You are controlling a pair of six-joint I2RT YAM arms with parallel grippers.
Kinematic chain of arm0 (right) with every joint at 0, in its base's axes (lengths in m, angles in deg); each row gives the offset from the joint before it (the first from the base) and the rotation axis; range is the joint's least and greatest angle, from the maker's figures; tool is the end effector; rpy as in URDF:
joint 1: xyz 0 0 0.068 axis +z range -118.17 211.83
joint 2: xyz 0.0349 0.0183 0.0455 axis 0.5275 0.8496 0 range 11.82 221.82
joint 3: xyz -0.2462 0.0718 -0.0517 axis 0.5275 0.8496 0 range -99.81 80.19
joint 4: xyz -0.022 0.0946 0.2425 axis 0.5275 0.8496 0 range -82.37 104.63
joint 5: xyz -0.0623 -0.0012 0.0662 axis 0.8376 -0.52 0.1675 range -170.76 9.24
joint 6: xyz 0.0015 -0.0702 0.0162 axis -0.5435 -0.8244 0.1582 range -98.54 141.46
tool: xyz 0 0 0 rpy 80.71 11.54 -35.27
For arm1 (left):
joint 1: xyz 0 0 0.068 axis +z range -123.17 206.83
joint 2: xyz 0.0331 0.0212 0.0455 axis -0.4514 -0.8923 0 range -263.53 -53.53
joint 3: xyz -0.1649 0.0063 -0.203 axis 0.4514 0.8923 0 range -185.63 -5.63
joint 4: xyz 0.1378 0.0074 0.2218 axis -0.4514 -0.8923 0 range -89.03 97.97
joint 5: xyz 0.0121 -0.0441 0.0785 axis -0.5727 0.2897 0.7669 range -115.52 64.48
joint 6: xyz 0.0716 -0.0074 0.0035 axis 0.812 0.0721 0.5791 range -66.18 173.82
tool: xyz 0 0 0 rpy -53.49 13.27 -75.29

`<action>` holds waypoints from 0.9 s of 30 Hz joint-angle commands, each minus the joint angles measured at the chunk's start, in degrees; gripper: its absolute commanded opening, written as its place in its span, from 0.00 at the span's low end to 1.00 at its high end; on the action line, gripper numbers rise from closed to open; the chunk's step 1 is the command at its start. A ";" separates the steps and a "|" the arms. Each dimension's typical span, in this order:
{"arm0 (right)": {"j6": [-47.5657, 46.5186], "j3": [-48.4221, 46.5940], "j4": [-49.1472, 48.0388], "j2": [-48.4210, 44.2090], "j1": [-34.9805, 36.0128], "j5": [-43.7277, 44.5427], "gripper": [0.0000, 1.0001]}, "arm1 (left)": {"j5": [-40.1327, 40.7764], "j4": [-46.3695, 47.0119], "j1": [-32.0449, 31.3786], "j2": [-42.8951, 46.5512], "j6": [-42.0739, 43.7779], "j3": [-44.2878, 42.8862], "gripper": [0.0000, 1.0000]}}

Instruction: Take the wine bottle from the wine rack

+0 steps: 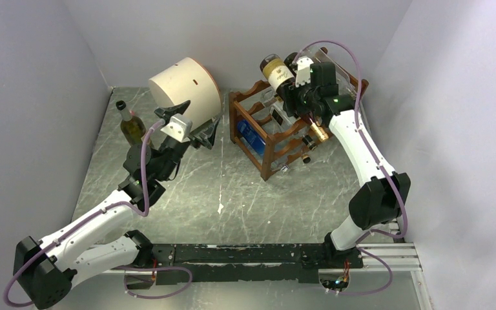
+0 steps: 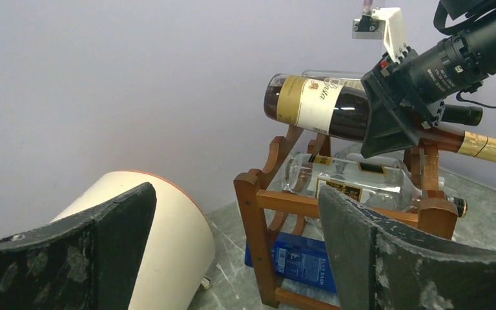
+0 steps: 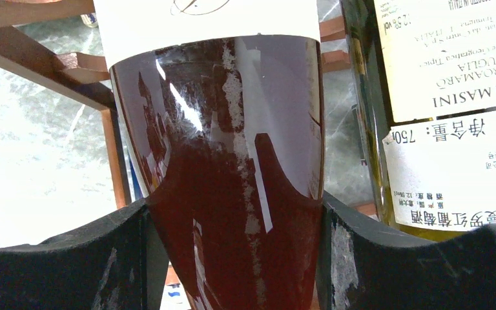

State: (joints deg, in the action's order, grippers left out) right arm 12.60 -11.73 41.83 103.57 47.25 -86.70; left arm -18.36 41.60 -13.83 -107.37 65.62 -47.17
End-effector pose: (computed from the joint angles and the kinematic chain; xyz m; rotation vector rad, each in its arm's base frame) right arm 0.3674 0.1076 0.3519 -0.5135 2.1047 0.1779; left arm 0.1921 -0.1552 0.3721 0.4334 1.1294 -0.3664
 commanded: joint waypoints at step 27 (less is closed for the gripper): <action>15.69 -14.84 -1.11 -7.72 4.18 -9.32 0.00 | -1.05 1.09 -0.45 -0.70 -0.59 -0.91 0.99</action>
State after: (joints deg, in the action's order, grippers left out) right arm 24.16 -21.06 53.54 103.13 50.95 -91.79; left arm -18.43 41.60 -13.83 -108.14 65.48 -47.17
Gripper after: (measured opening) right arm 0.697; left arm 0.989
